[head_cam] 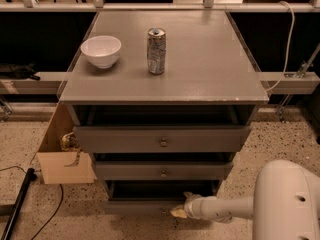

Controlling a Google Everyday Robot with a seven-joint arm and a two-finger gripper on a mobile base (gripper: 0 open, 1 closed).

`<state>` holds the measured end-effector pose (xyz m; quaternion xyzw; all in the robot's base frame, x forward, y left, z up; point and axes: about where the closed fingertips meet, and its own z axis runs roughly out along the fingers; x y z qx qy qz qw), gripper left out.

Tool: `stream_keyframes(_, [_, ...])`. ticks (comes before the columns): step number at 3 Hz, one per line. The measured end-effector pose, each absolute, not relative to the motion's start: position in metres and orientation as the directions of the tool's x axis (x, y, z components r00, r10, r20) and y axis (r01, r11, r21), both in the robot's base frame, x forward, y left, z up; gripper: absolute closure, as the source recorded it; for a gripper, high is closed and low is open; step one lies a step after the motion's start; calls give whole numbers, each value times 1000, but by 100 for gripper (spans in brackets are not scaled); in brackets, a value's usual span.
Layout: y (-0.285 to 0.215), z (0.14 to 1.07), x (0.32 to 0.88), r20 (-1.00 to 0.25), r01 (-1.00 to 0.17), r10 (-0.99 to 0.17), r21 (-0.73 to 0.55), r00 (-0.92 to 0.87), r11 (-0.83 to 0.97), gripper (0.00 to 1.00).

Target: Open bottom drawer

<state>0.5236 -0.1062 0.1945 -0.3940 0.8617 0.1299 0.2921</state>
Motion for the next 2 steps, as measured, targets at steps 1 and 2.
stream_keyframes(1, [-102,183,528,-583,-757,-616,-3,-530,654,0])
stream_keyframes(2, [-93,160,537,-547,-763,-640,-3,-539,646,3])
